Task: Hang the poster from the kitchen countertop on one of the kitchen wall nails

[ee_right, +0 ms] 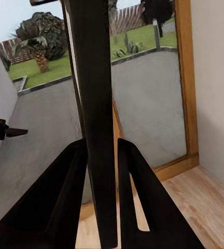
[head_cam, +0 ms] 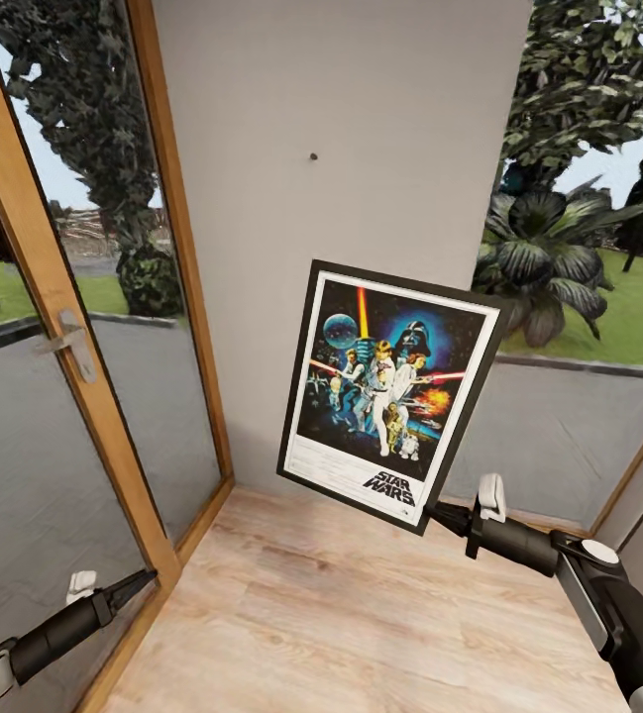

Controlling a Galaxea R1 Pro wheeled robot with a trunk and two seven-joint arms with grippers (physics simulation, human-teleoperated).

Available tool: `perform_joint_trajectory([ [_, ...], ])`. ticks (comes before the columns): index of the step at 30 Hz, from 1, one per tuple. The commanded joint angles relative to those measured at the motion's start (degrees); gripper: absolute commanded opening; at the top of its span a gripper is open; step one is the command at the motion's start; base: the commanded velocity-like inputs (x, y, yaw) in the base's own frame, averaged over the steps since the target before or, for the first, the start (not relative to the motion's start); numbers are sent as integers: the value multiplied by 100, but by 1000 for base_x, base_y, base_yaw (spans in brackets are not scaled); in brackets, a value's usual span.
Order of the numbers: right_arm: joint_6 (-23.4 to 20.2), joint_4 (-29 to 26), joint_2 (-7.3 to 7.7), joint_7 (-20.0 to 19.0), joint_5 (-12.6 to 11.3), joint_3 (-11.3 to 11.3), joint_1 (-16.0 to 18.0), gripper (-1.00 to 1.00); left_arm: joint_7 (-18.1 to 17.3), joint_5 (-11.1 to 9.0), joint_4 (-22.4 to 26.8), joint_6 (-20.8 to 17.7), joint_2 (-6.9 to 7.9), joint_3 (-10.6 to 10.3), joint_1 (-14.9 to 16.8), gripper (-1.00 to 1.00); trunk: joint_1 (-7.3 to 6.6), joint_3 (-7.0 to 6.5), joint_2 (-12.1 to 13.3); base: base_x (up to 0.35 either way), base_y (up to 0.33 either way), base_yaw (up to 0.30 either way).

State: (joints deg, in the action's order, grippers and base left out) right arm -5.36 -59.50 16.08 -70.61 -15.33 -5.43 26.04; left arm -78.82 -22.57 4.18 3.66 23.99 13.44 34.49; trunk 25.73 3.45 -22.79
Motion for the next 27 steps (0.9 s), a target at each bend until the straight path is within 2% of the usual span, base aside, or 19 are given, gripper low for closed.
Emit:
perform_joint_trajectory([
  [1,-73,-1,0,-32,-32,-2,6,-100,-13,42,-5,38,0,44,5,100,5,13,-13,152,285,-155],
  [17,-72,-1,8,-37,-33,-2,6,-100,-20,42,-5,47,0,44,5,100,5,-11,-13,74,103,-267],
  [27,-70,-1,3,-36,-32,-2,6,-100,-20,42,-5,47,0,44,5,100,5,-13,-13,115,213,-47],
])
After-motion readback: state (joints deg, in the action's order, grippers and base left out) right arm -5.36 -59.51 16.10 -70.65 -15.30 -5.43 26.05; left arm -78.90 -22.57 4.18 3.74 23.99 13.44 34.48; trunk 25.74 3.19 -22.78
